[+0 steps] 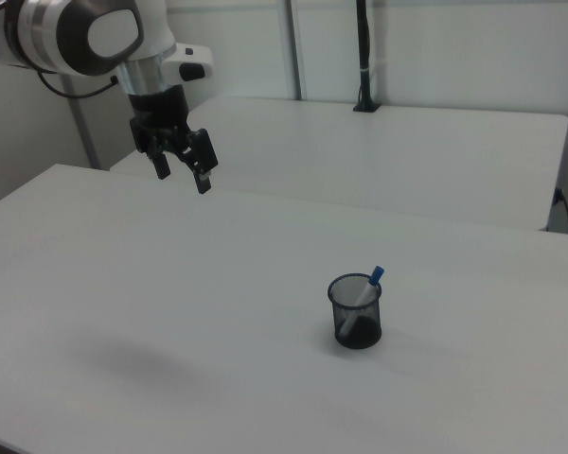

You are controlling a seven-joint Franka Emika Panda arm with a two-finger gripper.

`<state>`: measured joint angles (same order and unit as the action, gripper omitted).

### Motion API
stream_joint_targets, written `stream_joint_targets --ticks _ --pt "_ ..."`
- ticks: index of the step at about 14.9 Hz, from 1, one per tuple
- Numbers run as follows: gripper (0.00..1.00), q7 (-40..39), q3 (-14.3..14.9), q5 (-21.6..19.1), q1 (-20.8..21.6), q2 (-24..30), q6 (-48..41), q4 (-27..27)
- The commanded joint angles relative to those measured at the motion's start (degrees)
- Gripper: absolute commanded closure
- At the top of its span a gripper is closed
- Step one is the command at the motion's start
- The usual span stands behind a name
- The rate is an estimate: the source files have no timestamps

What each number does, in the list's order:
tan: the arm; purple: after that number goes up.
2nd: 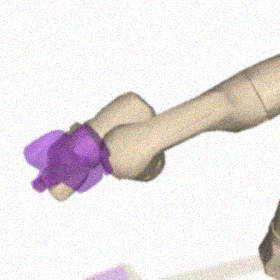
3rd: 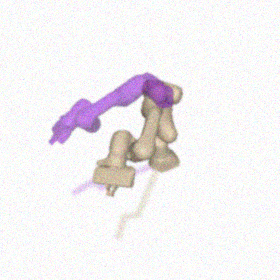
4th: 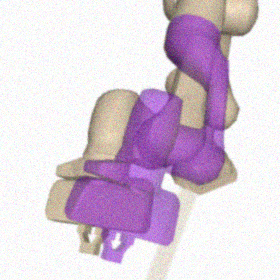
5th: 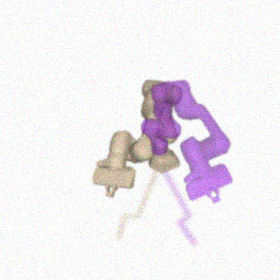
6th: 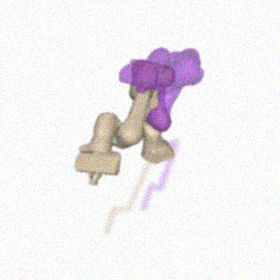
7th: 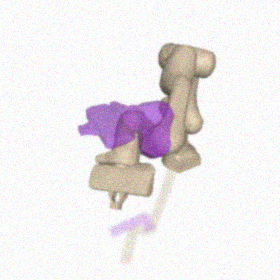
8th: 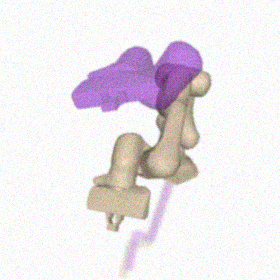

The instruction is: Insert the marker

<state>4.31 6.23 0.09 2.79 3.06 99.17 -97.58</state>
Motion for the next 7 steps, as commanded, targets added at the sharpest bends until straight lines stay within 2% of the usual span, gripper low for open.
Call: stream_joint_targets --ticks 1,7 --pt "0.00 -0.4 1.5 0.1 1.4 -1.3 2.8 0.5" --pt "0.00 -0.6 1.5 0.2 1.2 -1.4 4.4 0.6"
